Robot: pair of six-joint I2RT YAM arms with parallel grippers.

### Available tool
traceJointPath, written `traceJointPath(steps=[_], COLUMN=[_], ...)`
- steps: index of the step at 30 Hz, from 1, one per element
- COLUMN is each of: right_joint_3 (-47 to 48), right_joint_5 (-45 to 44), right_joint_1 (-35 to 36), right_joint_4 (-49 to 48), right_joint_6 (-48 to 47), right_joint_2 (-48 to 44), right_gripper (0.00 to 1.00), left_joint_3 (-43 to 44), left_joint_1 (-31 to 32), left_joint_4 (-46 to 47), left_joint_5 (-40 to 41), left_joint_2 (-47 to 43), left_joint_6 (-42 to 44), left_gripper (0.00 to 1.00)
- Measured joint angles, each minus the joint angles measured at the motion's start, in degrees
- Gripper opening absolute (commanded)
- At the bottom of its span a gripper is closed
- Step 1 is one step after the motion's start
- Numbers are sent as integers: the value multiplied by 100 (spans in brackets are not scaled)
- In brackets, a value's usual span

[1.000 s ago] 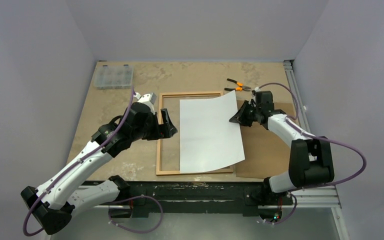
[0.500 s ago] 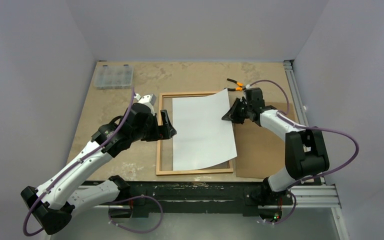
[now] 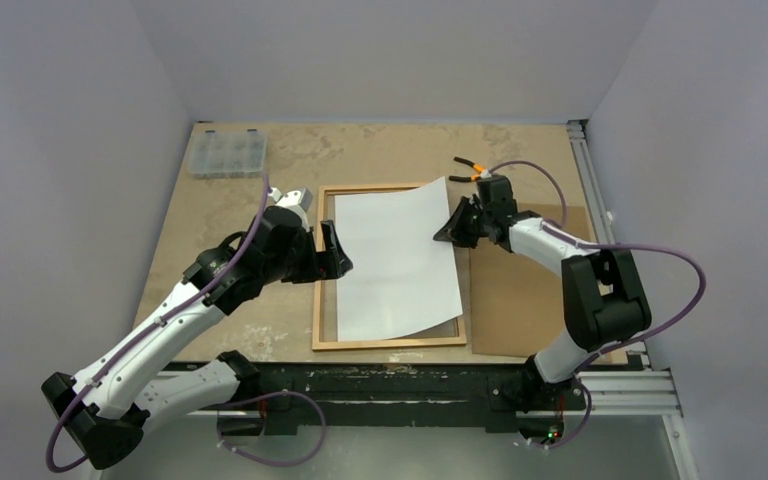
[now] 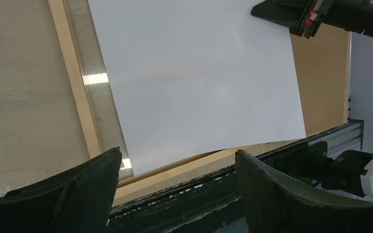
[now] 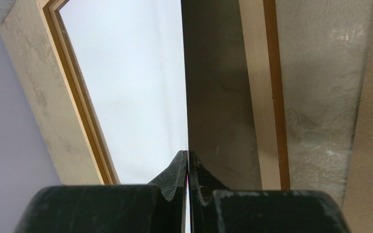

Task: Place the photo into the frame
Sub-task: Place the photo in the photo frame.

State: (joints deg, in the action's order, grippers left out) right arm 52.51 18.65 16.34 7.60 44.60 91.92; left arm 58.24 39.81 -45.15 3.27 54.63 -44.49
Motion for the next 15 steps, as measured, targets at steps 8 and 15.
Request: traceJointPath(steps=[8,15], right_joint_3=[24,24], right_joint_5=[-96,-273], right_joint_1=[164,396], right_joint_4=[-212,-387], right_joint_6=[179,358], right_joint_2=[153,175], right_gripper=[0,0], left_joint_3=[0,0], left_joint_1=[0,0], left_joint_4=[-20,-33], left_joint_5=[2,0], left_joint_2=[0,0], left_joint_6=[-9,-42], left_gripper=[84,84])
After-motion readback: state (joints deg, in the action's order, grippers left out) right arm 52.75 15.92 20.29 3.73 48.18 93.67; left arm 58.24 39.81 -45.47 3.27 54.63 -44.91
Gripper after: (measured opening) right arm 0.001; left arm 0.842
